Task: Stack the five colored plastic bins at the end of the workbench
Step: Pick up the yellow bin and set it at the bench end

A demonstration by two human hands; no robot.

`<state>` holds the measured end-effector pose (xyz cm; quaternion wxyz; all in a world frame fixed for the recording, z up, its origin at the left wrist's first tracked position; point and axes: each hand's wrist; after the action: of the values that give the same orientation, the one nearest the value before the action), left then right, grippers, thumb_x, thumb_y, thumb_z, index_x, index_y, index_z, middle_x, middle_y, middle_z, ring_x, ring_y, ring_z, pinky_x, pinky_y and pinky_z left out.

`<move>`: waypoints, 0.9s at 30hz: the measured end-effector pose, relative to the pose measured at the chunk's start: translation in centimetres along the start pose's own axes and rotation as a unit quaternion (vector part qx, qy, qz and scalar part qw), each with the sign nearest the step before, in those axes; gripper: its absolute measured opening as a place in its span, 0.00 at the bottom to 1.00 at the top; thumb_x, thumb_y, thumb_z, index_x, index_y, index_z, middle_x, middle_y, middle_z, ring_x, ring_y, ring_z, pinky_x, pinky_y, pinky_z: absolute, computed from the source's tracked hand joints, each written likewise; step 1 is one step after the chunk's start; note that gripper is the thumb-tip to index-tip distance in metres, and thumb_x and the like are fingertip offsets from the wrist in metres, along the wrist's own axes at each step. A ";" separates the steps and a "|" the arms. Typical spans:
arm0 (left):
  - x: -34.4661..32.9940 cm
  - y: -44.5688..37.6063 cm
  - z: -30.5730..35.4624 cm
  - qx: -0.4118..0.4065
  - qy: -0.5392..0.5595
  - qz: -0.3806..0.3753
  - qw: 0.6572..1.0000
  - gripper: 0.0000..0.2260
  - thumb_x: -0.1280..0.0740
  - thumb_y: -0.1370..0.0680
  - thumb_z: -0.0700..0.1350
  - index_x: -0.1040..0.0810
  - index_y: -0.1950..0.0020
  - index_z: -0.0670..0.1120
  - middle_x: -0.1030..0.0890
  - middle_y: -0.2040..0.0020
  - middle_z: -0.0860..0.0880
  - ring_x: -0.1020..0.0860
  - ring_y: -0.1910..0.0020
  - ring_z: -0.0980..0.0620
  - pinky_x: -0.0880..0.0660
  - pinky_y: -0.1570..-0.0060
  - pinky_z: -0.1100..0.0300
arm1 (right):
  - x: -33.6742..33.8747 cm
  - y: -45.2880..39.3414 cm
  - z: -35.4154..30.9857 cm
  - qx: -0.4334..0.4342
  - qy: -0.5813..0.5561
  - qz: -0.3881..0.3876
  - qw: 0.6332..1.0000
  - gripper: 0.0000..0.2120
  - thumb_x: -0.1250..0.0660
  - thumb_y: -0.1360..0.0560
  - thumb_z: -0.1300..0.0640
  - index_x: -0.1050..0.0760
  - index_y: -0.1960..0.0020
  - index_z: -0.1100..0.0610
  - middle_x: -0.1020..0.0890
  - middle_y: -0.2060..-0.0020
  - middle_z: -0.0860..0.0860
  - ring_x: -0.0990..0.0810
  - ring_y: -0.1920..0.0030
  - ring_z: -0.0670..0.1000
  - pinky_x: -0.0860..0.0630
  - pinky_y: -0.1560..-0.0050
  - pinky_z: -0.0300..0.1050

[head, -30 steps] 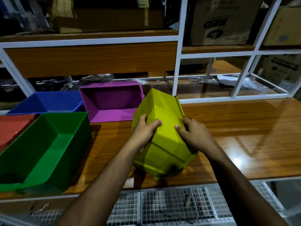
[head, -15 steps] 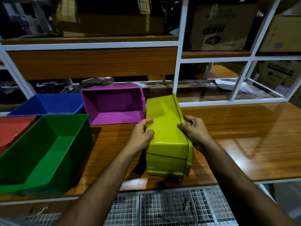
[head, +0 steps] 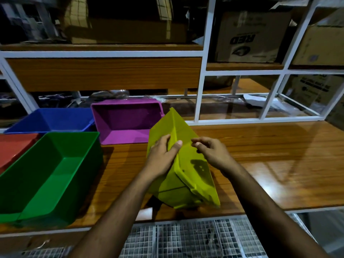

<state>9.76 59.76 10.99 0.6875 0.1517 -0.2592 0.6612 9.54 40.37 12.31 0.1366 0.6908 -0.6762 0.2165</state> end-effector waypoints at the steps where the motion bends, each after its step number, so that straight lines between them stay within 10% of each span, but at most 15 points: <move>1: 0.7 0.1 -0.5 0.015 0.020 0.003 1.000 0.30 0.37 0.23 0.61 0.33 0.27 0.46 0.27 0.30 0.45 0.29 0.31 0.46 0.34 0.33 0.55 | 0.4 -0.3 0.9 -0.014 0.051 0.008 0.999 0.14 0.37 0.20 0.57 0.22 0.36 0.56 0.17 0.45 0.50 0.18 0.47 0.50 0.23 0.54 0.38; 7: 4.1 -0.6 -4.1 0.083 0.109 0.018 0.990 0.25 0.34 0.36 0.52 0.21 0.41 0.43 0.17 0.45 0.43 0.19 0.47 0.45 0.24 0.42 0.47 | -0.2 -1.1 6.2 -0.152 0.193 -0.067 0.967 0.20 0.35 0.24 0.50 0.24 0.36 0.58 0.15 0.49 0.58 0.18 0.52 0.57 0.25 0.54 0.47; 13: 4.9 0.4 -8.0 0.183 0.140 0.003 0.973 0.09 0.38 0.23 0.34 0.19 0.53 0.42 0.19 0.66 0.47 0.24 0.72 0.54 0.31 0.75 0.66 | -1.5 -1.5 6.7 -0.144 0.122 -0.031 0.981 0.07 0.35 0.24 0.56 0.24 0.46 0.50 0.18 0.60 0.56 0.20 0.65 0.56 0.28 0.68 0.42; 27: 4.4 0.3 -8.9 0.197 0.283 -0.054 0.937 0.10 0.39 0.22 0.35 0.20 0.48 0.45 0.17 0.63 0.49 0.22 0.68 0.53 0.26 0.68 0.61 | 0.3 0.2 6.6 -0.235 -0.276 0.003 0.932 0.07 0.38 0.21 0.64 0.25 0.56 0.58 0.21 0.74 0.51 0.29 0.81 0.44 0.43 0.85 0.32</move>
<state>10.84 68.32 6.07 0.7236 0.1050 0.0899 0.6762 10.09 36.92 6.68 0.1024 0.6697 -0.7206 -0.1471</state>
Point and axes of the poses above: each hand's wrist, its own y-axis away from the middle knuckle, its own x-axis out of the back of the hand, z = x × y
